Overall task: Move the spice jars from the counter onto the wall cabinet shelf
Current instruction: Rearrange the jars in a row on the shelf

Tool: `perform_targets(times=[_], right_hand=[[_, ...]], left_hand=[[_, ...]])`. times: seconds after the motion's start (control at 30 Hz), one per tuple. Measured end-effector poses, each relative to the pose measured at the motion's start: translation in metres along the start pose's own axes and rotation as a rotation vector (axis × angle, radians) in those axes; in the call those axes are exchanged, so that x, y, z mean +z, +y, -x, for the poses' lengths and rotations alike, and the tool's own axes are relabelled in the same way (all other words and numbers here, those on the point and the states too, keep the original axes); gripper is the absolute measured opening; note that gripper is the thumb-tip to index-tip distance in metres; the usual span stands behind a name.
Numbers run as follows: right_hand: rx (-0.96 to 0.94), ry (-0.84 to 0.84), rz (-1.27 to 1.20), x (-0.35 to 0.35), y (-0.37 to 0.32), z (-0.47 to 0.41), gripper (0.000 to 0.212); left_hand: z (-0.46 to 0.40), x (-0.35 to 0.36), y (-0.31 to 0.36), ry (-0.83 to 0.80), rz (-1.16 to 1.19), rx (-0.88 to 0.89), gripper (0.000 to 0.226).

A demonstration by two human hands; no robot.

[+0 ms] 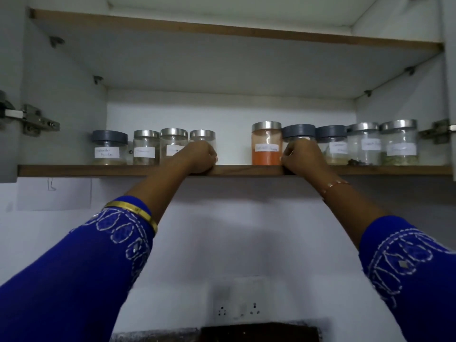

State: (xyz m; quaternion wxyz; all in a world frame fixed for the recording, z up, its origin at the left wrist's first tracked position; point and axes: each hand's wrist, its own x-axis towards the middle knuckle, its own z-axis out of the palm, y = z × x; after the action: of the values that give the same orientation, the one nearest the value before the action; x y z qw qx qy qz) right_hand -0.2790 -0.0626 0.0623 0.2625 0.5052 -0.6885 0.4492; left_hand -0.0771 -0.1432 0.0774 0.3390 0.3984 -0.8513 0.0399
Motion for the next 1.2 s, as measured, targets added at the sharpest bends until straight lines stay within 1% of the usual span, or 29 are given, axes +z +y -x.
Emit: perform_targets(times=[0.1,0.23,0.3,0.4,0.47,0.53,0.57,0.63,0.73,0.83,0.97,1.0,1.07,1.13,1.17,1.2], right_hand=[[-0.004,0.012,0.016,-0.02,0.029,0.0,0.022],[0.035,-0.06,0.014,-0.038,0.064,-0.008,0.028],[0.049,-0.102,-0.013,-0.043,0.076,-0.014,0.029],[0.038,-0.177,-0.057,-0.046,0.082,-0.024,0.033],[0.029,-0.237,-0.093,-0.044,0.082,-0.031,0.043],[0.034,-0.292,-0.133,-0.036,0.081,-0.04,0.056],[0.044,-0.302,-0.152,-0.031,0.08,-0.045,0.059],[0.072,-0.294,-0.193,-0.02,0.077,-0.054,0.055],[0.089,-0.315,-0.179,-0.004,0.071,-0.066,0.04],[0.083,-0.397,-0.092,0.006,0.062,-0.075,0.037],[0.036,-0.505,0.049,0.019,0.051,-0.085,0.031],[0.022,-0.532,0.069,0.024,0.049,-0.088,0.027],[0.013,-0.556,0.097,0.031,0.046,-0.093,0.009],[0.028,-0.57,0.089,0.035,0.043,-0.096,0.002],[0.036,-0.585,0.08,0.035,0.042,-0.096,0.004],[0.044,-0.601,0.074,0.036,0.041,-0.097,0.01]], left_hand=[[0.011,0.015,0.036,0.048,0.036,0.023,0.034],[0.01,0.035,0.083,0.022,0.032,0.033,0.036],[0.007,0.042,0.102,-0.028,0.01,0.033,0.034],[0.002,0.047,0.122,-0.179,-0.052,0.03,0.04],[-0.005,0.047,0.127,-0.225,-0.054,0.033,0.046],[-0.014,0.047,0.128,-0.229,-0.053,0.045,0.05],[-0.018,0.049,0.128,-0.236,-0.058,0.049,0.051],[-0.03,0.055,0.127,-0.264,-0.061,0.048,0.052],[-0.045,0.059,0.124,-0.332,-0.077,0.026,0.052],[-0.054,0.059,0.119,-0.386,-0.027,-0.018,0.05],[-0.062,0.057,0.117,-0.394,0.045,-0.026,0.039],[-0.066,0.057,0.116,-0.403,0.036,-0.012,0.037],[-0.075,0.059,0.109,-0.418,-0.026,-0.001,0.036],[-0.085,0.062,0.099,-0.424,-0.018,-0.045,0.036],[-0.091,0.064,0.093,-0.425,-0.015,-0.068,0.036],[-0.095,0.065,0.088,-0.431,-0.018,-0.09,0.036]])
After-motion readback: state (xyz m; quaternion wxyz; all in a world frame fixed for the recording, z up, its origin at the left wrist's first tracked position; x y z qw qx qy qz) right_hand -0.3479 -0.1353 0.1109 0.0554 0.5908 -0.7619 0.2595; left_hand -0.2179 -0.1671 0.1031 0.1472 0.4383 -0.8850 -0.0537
